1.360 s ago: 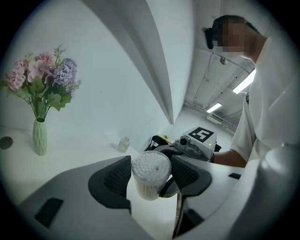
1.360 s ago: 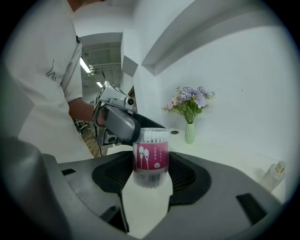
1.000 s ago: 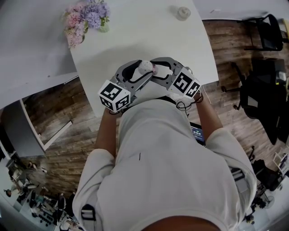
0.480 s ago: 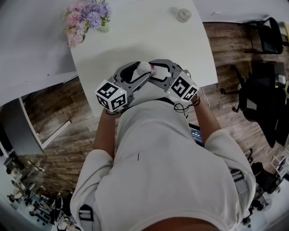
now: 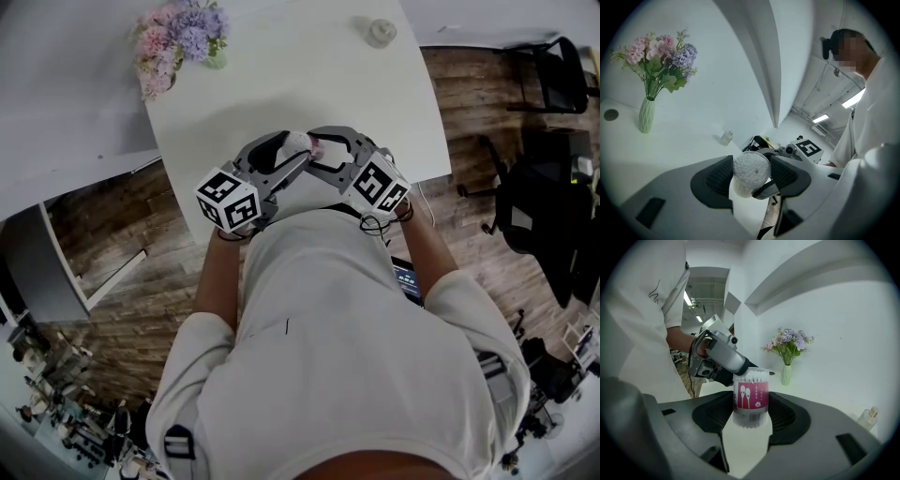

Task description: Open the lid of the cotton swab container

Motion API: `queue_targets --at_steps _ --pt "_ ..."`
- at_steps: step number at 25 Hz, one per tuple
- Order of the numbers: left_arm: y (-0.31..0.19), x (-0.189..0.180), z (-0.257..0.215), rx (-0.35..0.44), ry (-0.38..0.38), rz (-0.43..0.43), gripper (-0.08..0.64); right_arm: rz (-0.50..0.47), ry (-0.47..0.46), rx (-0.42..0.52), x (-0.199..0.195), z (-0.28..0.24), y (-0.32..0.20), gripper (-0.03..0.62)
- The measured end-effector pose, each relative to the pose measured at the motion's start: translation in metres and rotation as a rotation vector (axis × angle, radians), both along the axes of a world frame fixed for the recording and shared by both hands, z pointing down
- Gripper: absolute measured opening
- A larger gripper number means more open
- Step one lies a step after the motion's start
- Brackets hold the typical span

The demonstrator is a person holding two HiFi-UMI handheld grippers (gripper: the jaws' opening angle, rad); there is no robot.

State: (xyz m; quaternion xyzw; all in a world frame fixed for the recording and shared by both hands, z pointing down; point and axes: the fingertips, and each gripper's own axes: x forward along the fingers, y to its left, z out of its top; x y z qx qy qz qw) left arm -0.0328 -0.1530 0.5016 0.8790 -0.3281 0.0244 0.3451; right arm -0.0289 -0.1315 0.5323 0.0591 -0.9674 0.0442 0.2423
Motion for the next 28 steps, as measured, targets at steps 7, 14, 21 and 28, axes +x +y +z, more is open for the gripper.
queue_targets --at_steps 7,14,21,28 --pt "-0.002 -0.002 0.001 -0.001 -0.006 -0.028 0.261 0.037 0.002 -0.061 -0.001 -0.001 -0.002 0.229" --pt "-0.011 0.000 0.008 0.078 -0.220 -0.058 0.273 0.112 0.007 -0.190 -0.006 0.001 -0.008 0.229" --pt "-0.011 -0.002 0.005 0.077 -0.199 -0.052 0.270 0.117 0.012 -0.125 -0.007 -0.003 -0.010 0.229" --pt "-0.007 -0.008 0.005 0.013 -0.118 -0.072 0.268 0.104 -0.006 -0.098 -0.007 -0.007 -0.007 0.229"
